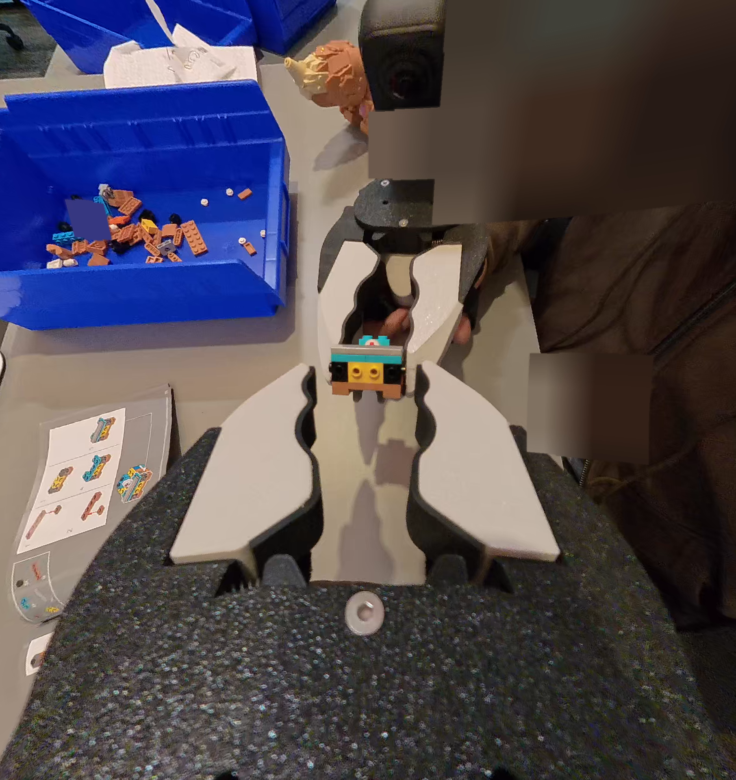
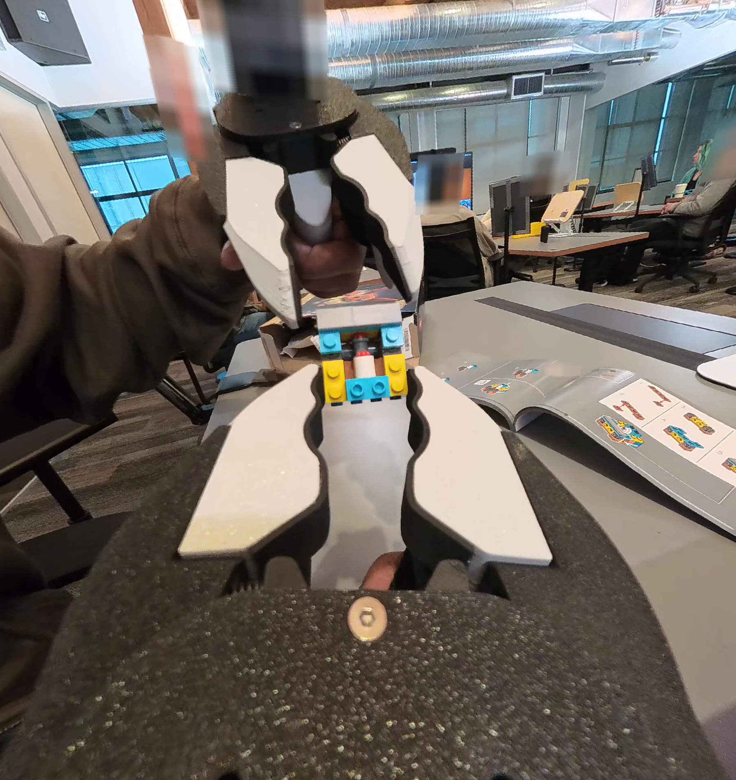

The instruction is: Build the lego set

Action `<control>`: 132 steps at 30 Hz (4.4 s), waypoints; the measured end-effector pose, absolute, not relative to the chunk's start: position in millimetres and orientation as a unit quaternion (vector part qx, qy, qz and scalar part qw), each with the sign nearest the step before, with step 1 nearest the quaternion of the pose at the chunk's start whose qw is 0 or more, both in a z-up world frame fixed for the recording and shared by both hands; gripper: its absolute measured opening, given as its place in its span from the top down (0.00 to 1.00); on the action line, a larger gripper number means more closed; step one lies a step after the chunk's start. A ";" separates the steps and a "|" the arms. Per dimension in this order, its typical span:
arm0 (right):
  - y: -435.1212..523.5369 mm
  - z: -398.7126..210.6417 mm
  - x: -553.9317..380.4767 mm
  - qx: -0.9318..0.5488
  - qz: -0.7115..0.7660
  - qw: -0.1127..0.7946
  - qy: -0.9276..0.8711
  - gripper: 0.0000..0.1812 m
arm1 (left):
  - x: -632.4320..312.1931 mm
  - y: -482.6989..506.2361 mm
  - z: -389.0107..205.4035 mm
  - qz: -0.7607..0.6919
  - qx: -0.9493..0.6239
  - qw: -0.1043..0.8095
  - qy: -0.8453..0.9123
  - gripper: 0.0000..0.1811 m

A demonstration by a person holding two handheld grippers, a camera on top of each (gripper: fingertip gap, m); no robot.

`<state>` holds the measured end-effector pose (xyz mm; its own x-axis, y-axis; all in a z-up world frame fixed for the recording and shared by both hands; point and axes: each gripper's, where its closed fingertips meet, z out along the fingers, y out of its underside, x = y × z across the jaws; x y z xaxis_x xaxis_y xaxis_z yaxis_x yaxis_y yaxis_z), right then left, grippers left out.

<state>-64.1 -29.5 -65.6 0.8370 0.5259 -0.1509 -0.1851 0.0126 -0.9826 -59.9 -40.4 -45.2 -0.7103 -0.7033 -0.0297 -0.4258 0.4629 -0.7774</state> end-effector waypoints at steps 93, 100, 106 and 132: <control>-18.2 -103.0 -68.7 -0.715 0.249 0.637 -0.146 0.79 | -69.0 -26.7 -81.5 -0.398 -0.376 0.205 0.811 0.77; -17.7 -139.6 -73.7 -0.778 0.236 0.554 -0.183 0.80 | -69.0 -27.5 -123.5 -0.418 -0.383 0.164 0.807 0.75; -20.1 -171.6 -76.2 -0.826 0.213 0.473 -0.220 0.79 | -71.9 -27.3 -163.4 -0.433 -0.390 0.140 0.800 0.79; -25.2 -171.3 -84.2 -0.798 0.227 0.457 -0.322 0.79 | -80.7 -18.9 -162.5 -0.443 -0.368 0.271 0.771 0.72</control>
<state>-84.2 -25.2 -171.3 0.6905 0.7202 -0.0675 0.3060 -0.3755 -0.8748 -80.7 -18.9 -162.5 -0.5829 -0.8073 -0.0923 -0.3268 0.3369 -0.8830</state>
